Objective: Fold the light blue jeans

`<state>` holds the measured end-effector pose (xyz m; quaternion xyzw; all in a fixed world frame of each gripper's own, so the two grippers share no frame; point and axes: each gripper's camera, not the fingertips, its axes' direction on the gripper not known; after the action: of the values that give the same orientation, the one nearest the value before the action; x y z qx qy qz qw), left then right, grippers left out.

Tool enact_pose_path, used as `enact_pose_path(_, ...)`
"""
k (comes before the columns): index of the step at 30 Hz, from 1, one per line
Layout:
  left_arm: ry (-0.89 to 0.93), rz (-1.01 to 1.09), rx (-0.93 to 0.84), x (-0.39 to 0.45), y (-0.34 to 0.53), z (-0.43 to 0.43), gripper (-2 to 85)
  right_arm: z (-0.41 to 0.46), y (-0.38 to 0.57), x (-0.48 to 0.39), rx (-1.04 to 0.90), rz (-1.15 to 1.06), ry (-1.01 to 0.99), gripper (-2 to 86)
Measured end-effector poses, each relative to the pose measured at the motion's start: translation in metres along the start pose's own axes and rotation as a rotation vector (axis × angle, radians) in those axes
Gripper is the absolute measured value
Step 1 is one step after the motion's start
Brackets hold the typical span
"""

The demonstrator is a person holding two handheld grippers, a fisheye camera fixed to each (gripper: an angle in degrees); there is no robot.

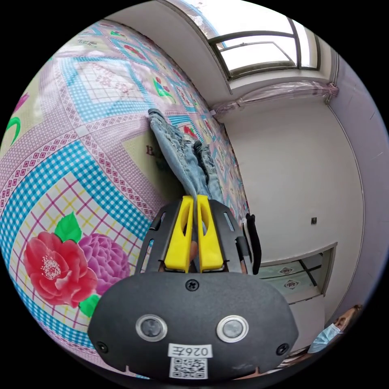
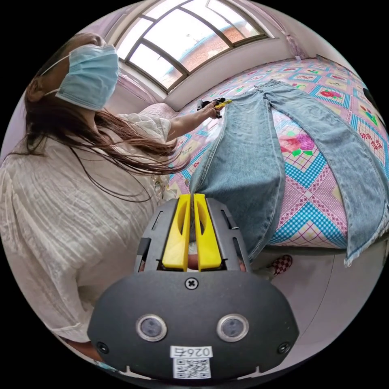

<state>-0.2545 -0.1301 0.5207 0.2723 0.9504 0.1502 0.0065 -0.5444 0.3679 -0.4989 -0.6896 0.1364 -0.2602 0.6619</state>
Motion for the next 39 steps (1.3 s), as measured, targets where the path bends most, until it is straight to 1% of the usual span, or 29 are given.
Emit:
enact_pose_path(5,-0.027,0.05,0.041,0.061,0.008,0.019,-0.5,-0.068,-0.006,0.03,0.081,-0.036,-0.07,-1.6)
enact_pose_path(8,-0.076,0.097,0.045,0.116,0.01,0.048,-0.5,-0.121,-0.012,0.065,0.136,-0.03,-0.114,-1.5)
enact_pose_path(10,-0.119,0.136,0.034,0.154,0.01,0.076,-0.4,-0.168,-0.018,0.106,0.182,0.004,-0.146,-1.5)
enact_pose_path(11,-0.153,0.161,0.028,0.179,0.009,0.099,-0.4,-0.18,-0.02,0.118,0.196,0.019,-0.151,-1.5)
enact_pose_path(13,-0.203,0.195,0.015,0.215,0.008,0.144,-0.5,-0.224,-0.024,0.171,0.255,0.09,-0.195,-1.5)
enact_pose_path(14,-0.234,0.217,0.008,0.237,0.009,0.18,-0.4,-0.234,-0.026,0.185,0.27,0.108,-0.211,-1.5)
enact_pose_path(15,-0.289,0.252,0.006,0.259,0.011,0.22,-0.4,-0.251,-0.029,0.216,0.288,0.149,-0.245,-1.5)
enact_pose_path(16,-0.324,0.274,0.003,0.269,0.014,0.241,-0.3,-0.265,-0.032,0.251,0.302,0.199,-0.256,-1.5)
enact_pose_path(17,-0.401,0.3,-0.011,0.284,0.022,0.283,-0.3,-0.27,-0.033,0.27,0.301,0.226,-0.258,-1.4)
enact_pose_path(18,-0.477,0.311,-0.042,0.294,0.031,0.323,-0.3,-0.277,-0.032,0.31,0.293,0.305,-0.256,-1.4)
enact_pose_path(19,-0.509,0.32,-0.064,0.297,0.037,0.343,-0.3,-0.282,-0.027,0.354,0.288,0.415,-0.252,-1.1)
enact_pose_path(21,-0.596,0.389,-0.163,0.304,0.064,0.412,-0.4,-0.282,-0.014,0.409,0.288,0.555,-0.291,-0.6)
enact_pose_path(22,-0.61,0.406,-0.185,0.304,0.07,0.425,-0.5,-0.279,-0.005,0.436,0.288,0.645,-0.305,0.0)
enact_pose_path(24,-0.675,0.436,-0.234,0.3,0.091,0.461,-0.5,-0.275,0.001,0.454,0.305,0.691,-0.337,2.0)
enact_pose_path(26,-0.691,0.438,-0.231,0.297,0.101,0.469,-0.6,-0.273,-0.001,0.454,0.304,0.672,-0.353,5.1)
enact_pose_path(27,-0.67,0.426,-0.204,0.293,0.106,0.465,-0.6,-0.273,-0.004,0.449,0.303,0.659,-0.34,7.2)
enact_pose_path(30,-0.581,0.36,-0.147,0.279,0.113,0.441,-0.6,-0.271,-0.016,0.427,0.272,0.593,-0.26,8.7)
enact_pose_path(32,-0.523,0.326,-0.116,0.268,0.12,0.423,-0.6,-0.264,-0.031,0.407,0.203,0.533,-0.172,6.9)
enact_pose_path(34,-0.485,0.317,-0.086,0.261,0.133,0.403,-0.6,-0.243,-0.057,0.376,0.033,0.429,0.013,0.7)
enact_pose_path(36,-0.465,0.336,-0.054,0.257,0.158,0.374,-0.6,-0.231,-0.077,0.351,-0.041,0.37,0.136,-0.6)
enact_pose_path(39,-0.465,0.383,-0.06,0.25,0.193,0.336,-0.6,-0.233,-0.119,0.296,-0.005,0.186,0.177,-1.2)
